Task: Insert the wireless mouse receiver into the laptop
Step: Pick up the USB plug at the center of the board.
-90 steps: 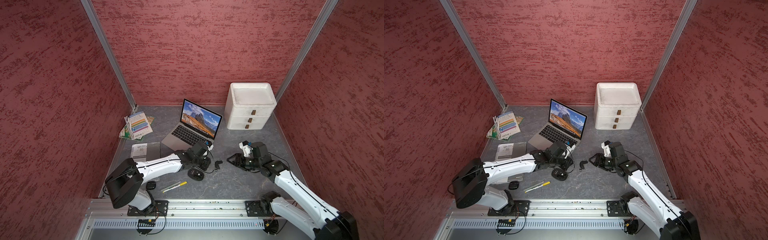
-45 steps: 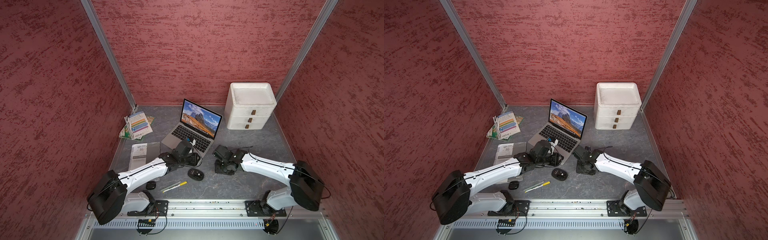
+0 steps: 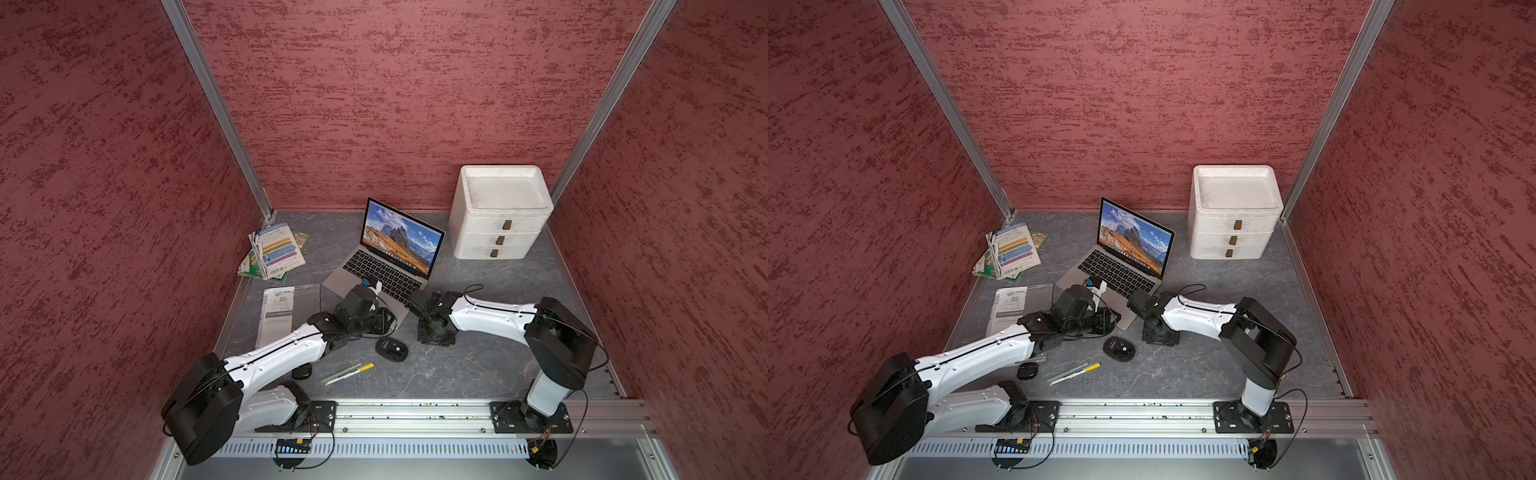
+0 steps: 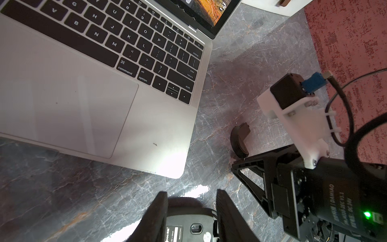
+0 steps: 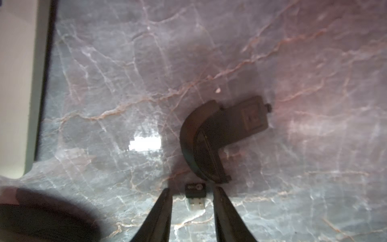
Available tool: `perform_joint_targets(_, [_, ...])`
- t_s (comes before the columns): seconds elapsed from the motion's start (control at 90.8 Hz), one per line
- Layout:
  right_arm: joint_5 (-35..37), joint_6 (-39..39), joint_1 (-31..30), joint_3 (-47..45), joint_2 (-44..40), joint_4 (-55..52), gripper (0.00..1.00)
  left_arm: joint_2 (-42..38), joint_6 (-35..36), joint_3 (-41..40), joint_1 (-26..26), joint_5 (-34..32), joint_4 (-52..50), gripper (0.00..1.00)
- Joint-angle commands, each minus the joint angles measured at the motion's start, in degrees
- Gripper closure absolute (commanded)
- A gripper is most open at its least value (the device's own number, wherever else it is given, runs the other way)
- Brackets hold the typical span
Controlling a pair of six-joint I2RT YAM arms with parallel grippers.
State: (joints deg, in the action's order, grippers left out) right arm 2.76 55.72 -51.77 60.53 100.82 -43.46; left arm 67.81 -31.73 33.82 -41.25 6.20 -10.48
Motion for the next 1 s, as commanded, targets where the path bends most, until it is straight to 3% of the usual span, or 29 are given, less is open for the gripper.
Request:
perform_joint_targets(0.0, [1.4, -0.4, -0.5, 1.3, 0.7, -1.0, 0.69, -1.0, -0.9, -0.8, 0.4, 0.3, 1.7, 0.57])
perform_joint_targets(0.165, [1.5, -0.1, -0.4, -0.4, 0.8, -0.6, 0.78, -1.4, -1.2, -1.3, 0.4, 0.6, 2.6, 0.57])
perform_joint_targets(0.275, [1.2, -0.7, -0.3, -0.7, 0.7, 0.4, 0.84, -1.8, -0.2, -3.3, -0.2, 2.0, 8.5, 0.57])
perform_joint_targets(0.397, [1.9, 0.5, 0.3, -1.5, -4.9, 1.1, 0.86, -2.8, 3.9, -6.3, -6.5, -3.1, 18.1, 0.55])
perform_joint_targets(0.529, [-1.3, 5.3, 3.3, -5.6, -14.1, 6.4, 0.87, -2.6, 5.6, -8.4, -13.9, -11.0, 27.0, 0.54])
perform_joint_targets(0.727, [-3.4, 16.2, 5.9, -11.7, -25.8, 16.2, 0.87, 1.4, 1.0, -8.5, -19.3, -18.0, 35.4, 0.48])
perform_joint_targets(0.837, [-3.9, 21.8, 6.0, -14.2, -29.0, 21.8, 0.87, 4.6, -1.3, -9.2, -19.9, -19.6, 43.7, 0.42])
perform_joint_targets(0.992, [-4.6, 25.2, 6.1, -14.5, -31.4, 24.6, 0.88, 10.4, -3.5, -8.2, -20.1, -19.5, 50.3, 0.41])
